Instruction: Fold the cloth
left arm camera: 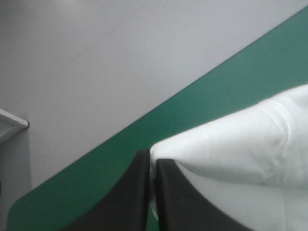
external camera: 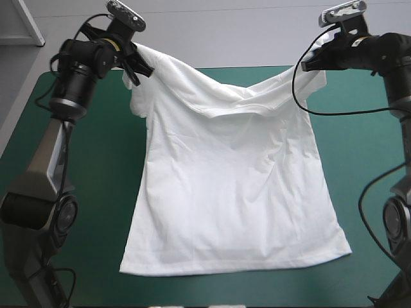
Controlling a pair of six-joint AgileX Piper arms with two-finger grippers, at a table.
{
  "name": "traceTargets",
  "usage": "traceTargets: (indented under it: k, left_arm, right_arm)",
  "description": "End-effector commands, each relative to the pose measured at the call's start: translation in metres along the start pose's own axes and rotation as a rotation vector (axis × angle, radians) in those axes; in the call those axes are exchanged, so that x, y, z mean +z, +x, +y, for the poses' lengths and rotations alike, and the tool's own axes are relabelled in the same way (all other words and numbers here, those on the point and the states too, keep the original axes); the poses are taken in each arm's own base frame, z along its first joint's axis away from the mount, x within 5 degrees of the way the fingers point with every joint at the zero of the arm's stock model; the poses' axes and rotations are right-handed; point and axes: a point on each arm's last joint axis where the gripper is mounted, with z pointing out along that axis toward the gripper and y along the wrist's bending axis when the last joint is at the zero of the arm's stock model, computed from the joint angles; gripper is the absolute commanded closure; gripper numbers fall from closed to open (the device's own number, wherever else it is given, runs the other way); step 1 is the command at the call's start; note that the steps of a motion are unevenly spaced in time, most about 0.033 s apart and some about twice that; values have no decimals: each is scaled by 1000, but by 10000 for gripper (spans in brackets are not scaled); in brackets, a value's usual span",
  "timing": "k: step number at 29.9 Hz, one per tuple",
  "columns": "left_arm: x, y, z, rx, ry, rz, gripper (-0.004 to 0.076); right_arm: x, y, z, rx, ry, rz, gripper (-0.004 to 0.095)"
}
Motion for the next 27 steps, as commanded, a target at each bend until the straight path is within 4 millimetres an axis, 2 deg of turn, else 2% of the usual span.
traceTargets:
  k: [1, 3, 6, 10, 12, 14, 17, 19, 20, 22, 27]
  left_arm:
    - [19, -1, 9, -43, -31, -80, 704]
    - [45, 12, 3, -72, 9, -38, 705]
    - [71, 27, -8, -81, 50, 22, 705]
    - [93, 43, -24, -113, 131, 107, 704]
    - [101, 52, -31, -119, 170, 167, 702]
    - [107, 59, -35, -118, 192, 211, 673]
    - [107, 60, -40, -148, 232, 224, 552]
    - [99, 57, -37, -160, 238, 221, 437]
    - [94, 54, -35, -166, 238, 218, 388]
    - [77, 44, -28, -166, 231, 197, 337]
    - [14, 19, -7, -169, 190, 145, 343]
  right_arm:
    - [13, -9, -12, -17, 64, -120, 922]
    - [38, 2, -16, -21, 56, -88, 922]
    - [68, 18, -20, -15, 40, -33, 921]
    - [92, 34, -23, -11, 33, 21, 910]
    - [101, 41, -23, -5, 22, 56, 837]
    - [106, 46, -23, 5, 15, 75, 706]
    - [107, 47, -23, 20, 11, 81, 398]
    - [96, 39, -22, 35, 15, 63, 252]
    - [90, 35, -22, 37, 15, 55, 226]
    - [70, 21, -19, 24, 18, 21, 228]
    - [-4, -12, -6, 11, 24, -68, 307]
